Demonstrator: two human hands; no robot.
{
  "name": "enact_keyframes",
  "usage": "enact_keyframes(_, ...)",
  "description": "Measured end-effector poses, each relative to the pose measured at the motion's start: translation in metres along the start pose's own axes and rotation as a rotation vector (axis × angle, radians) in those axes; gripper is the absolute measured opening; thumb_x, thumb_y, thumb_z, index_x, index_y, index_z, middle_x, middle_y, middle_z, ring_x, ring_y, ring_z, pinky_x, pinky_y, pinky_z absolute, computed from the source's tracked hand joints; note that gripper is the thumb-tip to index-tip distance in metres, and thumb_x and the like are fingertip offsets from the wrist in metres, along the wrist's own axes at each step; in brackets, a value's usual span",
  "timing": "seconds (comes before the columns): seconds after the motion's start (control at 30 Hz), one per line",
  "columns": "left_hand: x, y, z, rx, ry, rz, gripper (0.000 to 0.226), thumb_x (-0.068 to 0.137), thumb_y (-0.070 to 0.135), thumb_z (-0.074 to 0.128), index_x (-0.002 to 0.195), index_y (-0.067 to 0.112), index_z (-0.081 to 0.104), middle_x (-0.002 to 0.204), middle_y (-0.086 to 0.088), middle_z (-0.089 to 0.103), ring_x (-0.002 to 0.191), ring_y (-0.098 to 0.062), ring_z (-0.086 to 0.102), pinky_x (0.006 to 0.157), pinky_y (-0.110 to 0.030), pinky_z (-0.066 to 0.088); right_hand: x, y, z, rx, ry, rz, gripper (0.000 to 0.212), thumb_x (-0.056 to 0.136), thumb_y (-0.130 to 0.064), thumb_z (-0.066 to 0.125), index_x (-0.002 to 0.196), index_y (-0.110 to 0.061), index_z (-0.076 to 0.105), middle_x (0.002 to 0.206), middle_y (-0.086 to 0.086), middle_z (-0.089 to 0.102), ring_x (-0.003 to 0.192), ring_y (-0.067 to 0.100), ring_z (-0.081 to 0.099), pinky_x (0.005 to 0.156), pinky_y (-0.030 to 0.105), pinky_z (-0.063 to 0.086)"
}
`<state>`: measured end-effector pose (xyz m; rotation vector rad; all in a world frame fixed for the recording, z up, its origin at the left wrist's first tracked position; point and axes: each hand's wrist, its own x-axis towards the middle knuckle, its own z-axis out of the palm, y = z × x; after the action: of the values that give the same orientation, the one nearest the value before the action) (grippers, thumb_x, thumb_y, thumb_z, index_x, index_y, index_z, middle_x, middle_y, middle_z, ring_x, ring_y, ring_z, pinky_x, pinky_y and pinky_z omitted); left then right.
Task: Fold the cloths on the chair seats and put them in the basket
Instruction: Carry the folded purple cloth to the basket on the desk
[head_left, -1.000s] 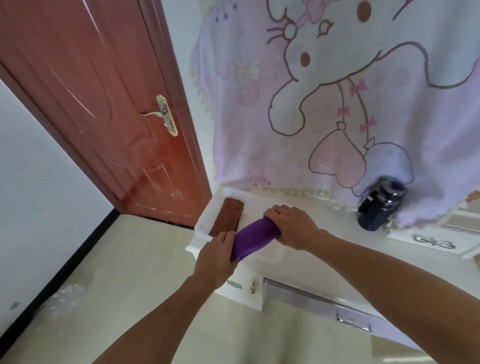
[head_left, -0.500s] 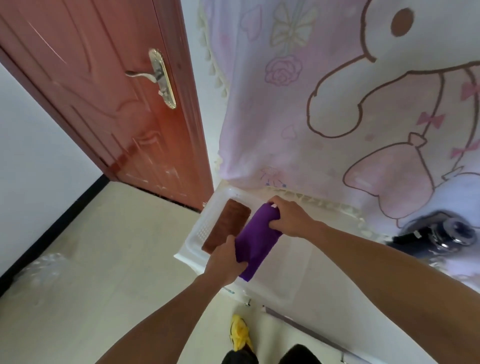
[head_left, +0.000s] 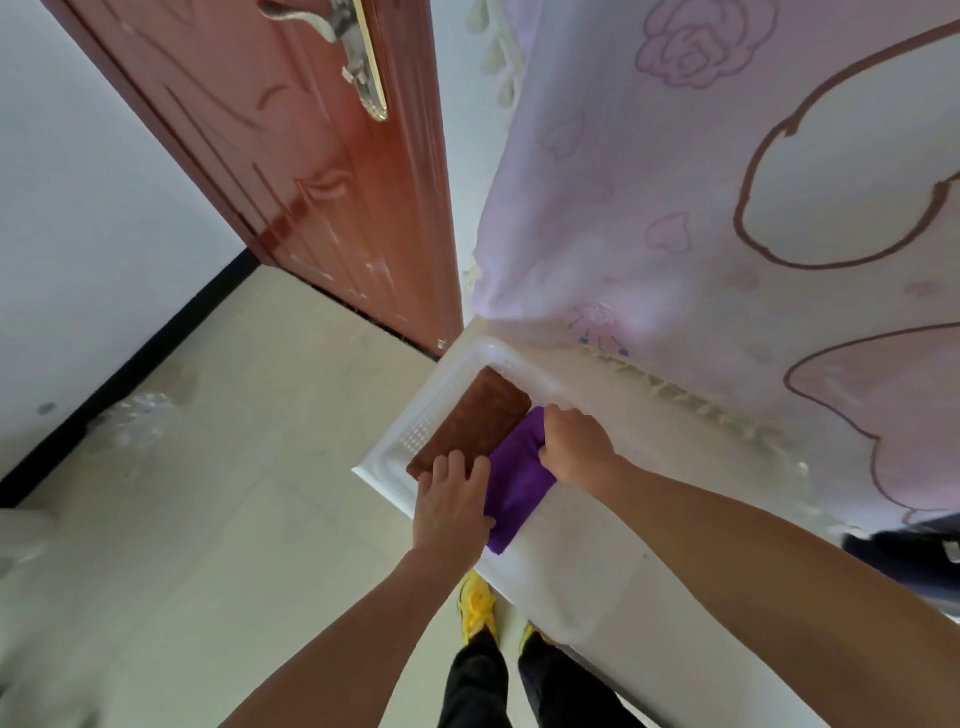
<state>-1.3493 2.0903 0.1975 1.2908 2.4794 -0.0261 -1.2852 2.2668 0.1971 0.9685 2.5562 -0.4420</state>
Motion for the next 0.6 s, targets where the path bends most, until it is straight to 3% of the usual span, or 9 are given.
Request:
enact_keyframes(0.13, -0.005, -0.006, 0.008, 0.044, 0.022, 0.064, 0.037, 0.086, 0.040, 0.060, 0.118, 0.024, 0.049, 0.118, -0.004, 0.047, 0.104, -0.024, 0.044, 0.092, -0.036, 0.039, 0.001, -0.002, -0.006, -0.092, -0.021, -0.062, 0.028, 0.087, -0.015, 0.057, 0.113, -0.005, 0.053, 0.106, 0.014, 0.064, 0.094, 0.034, 0.064, 0.068, 0.034, 0.043)
enact_keyframes(0.2, -0.003, -0.005, 0.008, 0.022, -0.024, 0.061, 0.032, 0.091, 0.038, 0.054, 0.120, 0.025, 0.051, 0.118, -0.003, 0.047, 0.104, -0.023, 0.044, 0.092, -0.035, 0.041, -0.006, 0.000, -0.012, -0.175, 0.116, -0.150, 0.027, 0.083, -0.011, 0.060, 0.110, -0.008, 0.055, 0.097, 0.010, 0.064, 0.084, 0.030, 0.065, 0.060, 0.034, 0.042)
enact_keyframes(0.33, 0.004, 0.002, 0.003, 0.029, -0.048, 0.071, 0.026, 0.091, 0.038, 0.054, 0.113, 0.026, 0.058, 0.114, -0.001, 0.047, 0.102, -0.021, 0.042, 0.090, -0.034, 0.040, -0.020, 0.005, -0.019, -0.305, 0.316, -0.443, 0.025, 0.062, -0.005, 0.077, 0.083, -0.013, 0.067, 0.081, 0.007, 0.060, 0.068, 0.023, 0.058, 0.043, 0.027, 0.044)
enact_keyframes(0.4, 0.002, 0.003, 0.002, 0.041, -0.034, 0.077, 0.025, 0.088, 0.036, 0.057, 0.110, 0.024, 0.058, 0.114, -0.002, 0.045, 0.103, -0.022, 0.041, 0.089, -0.033, 0.039, -0.019, 0.008, -0.011, -0.260, 0.214, -0.521, 0.022, 0.072, -0.006, 0.072, 0.093, -0.011, 0.065, 0.094, 0.010, 0.058, 0.078, 0.025, 0.059, 0.050, 0.031, 0.048)
enact_keyframes(0.5, -0.005, 0.003, 0.005, 0.074, -0.030, 0.075, 0.027, 0.083, 0.029, 0.062, 0.108, 0.022, 0.055, 0.110, -0.002, 0.048, 0.100, -0.022, 0.044, 0.087, -0.033, 0.040, -0.008, 0.013, 0.005, -0.214, 0.077, -0.433, 0.027, 0.092, -0.011, 0.051, 0.118, -0.013, 0.054, 0.115, 0.011, 0.049, 0.101, 0.028, 0.053, 0.071, 0.038, 0.052)
enact_keyframes(0.6, -0.011, 0.006, 0.007, 0.043, -0.047, 0.002, 0.023, 0.086, 0.026, 0.059, 0.108, 0.024, 0.055, 0.101, 0.001, 0.055, 0.095, -0.020, 0.050, 0.086, -0.033, 0.037, -0.001, 0.011, 0.011, -0.181, 0.103, -0.424, 0.025, 0.093, -0.014, 0.049, 0.118, -0.014, 0.051, 0.114, 0.011, 0.047, 0.101, 0.027, 0.051, 0.070, 0.038, 0.052)
